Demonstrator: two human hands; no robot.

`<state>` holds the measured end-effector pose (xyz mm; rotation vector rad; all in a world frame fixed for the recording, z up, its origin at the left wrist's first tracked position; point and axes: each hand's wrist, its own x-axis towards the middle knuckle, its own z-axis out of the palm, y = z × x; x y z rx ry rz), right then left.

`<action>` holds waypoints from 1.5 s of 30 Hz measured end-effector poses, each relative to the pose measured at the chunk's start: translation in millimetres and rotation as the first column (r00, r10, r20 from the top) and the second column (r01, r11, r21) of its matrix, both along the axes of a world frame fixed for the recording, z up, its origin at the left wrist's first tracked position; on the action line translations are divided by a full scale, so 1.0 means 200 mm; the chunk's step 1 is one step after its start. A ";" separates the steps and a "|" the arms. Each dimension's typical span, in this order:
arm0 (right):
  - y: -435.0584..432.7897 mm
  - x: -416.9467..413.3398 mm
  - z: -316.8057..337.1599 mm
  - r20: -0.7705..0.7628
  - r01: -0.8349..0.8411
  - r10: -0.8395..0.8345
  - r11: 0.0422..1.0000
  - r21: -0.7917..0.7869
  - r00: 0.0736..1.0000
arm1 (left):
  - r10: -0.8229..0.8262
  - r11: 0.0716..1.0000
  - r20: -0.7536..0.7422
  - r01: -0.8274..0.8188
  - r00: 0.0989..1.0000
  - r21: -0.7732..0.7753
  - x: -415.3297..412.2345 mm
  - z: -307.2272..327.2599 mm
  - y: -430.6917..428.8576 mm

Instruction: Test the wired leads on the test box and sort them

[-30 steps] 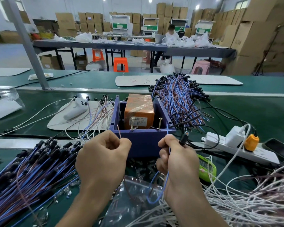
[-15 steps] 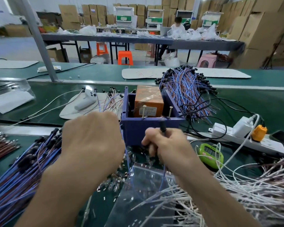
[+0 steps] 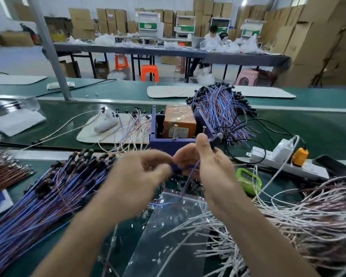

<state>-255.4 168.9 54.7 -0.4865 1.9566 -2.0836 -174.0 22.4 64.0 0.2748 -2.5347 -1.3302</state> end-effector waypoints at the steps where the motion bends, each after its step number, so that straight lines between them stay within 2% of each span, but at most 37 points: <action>1: 0.01 0.01 -0.01 -0.051 0.031 -0.028 0.997 0.070 0.998 | -0.120 0.989 0.016 0.118 0.993 0.093 0.01 -0.06 0.06; 3: 0.03 0.03 -0.04 -0.126 0.090 -0.071 0.984 0.151 0.990 | -0.220 0.943 0.012 0.209 0.976 0.260 0.01 -0.17 0.12; 6: 0.09 0.02 -0.05 -0.202 0.137 -0.089 0.962 0.236 0.975 | -0.298 0.829 0.021 0.247 0.954 0.501 0.00 -0.26 0.10; 7: 0.12 0.02 -0.05 -0.179 0.133 -0.094 0.967 0.218 0.979 | -0.318 0.803 0.028 0.253 0.948 0.540 0.00 -0.27 0.08; 10: 0.21 0.01 -0.06 0.050 0.130 -0.132 0.991 0.028 0.990 | -0.299 0.753 0.040 0.210 0.953 0.624 0.00 -0.28 0.01; 14: 0.31 0.04 -0.12 0.298 0.240 -0.189 0.960 -0.145 0.936 | -0.256 0.806 0.055 0.182 0.965 0.564 0.03 -0.26 -0.08; 17: 0.39 0.06 -0.14 0.399 0.337 -0.247 0.925 -0.173 0.883 | -0.249 0.893 0.079 0.197 0.965 0.405 0.04 -0.24 -0.11; 21: 0.57 0.10 -0.12 0.393 0.441 -0.373 0.892 -0.097 0.841 | -0.134 0.956 0.064 0.112 0.989 0.270 0.06 -0.21 -0.13; 24: 0.72 0.15 -0.09 0.366 0.406 -0.363 0.912 -0.048 0.857 | -0.078 0.975 0.039 0.068 0.996 0.213 0.08 -0.17 -0.09; 28: 0.92 0.21 -0.08 0.299 0.480 -0.481 0.873 0.083 0.824 | -0.080 0.908 0.026 0.062 0.996 0.413 0.06 -0.13 0.08; 30: 1.04 0.22 -0.07 0.263 0.564 -0.566 0.821 0.091 0.781 | -0.170 0.924 0.044 0.144 0.984 0.355 0.04 -0.11 0.18; 32: 1.17 0.23 -0.06 0.226 0.630 -0.641 0.766 0.128 0.734 | -0.271 0.943 0.090 0.245 0.958 0.226 0.03 -0.09 0.28; 34: 1.29 0.24 -0.07 0.108 0.657 -0.705 0.697 0.289 0.701 | -0.348 0.936 0.146 0.334 0.926 0.114 0.03 -0.08 0.39; 35: 1.37 0.25 -0.07 0.005 0.655 -0.725 0.626 0.423 0.689 | -0.392 0.920 0.167 0.383 0.905 0.085 0.03 -0.09 0.47; 37: 1.46 0.25 -0.08 -0.214 0.597 -0.677 0.401 0.695 0.704 | -0.467 0.884 0.182 0.464 0.865 0.064 0.03 -0.10 0.63; 39: 1.52 0.25 -0.07 -0.313 0.513 -0.586 0.210 0.832 0.747 | -0.512 0.857 0.161 0.515 0.844 0.025 0.04 -0.13 0.79; 41: 1.57 0.23 -0.07 -0.348 0.497 -0.580 0.115 0.860 0.736 | -0.517 0.849 0.120 0.526 0.848 -0.059 0.03 -0.17 0.91; 45: 1.63 0.21 -0.14 -0.456 0.534 -0.614 -0.066 0.843 0.645 | -0.489 0.860 0.064 0.493 0.870 -0.130 0.04 -0.23 1.05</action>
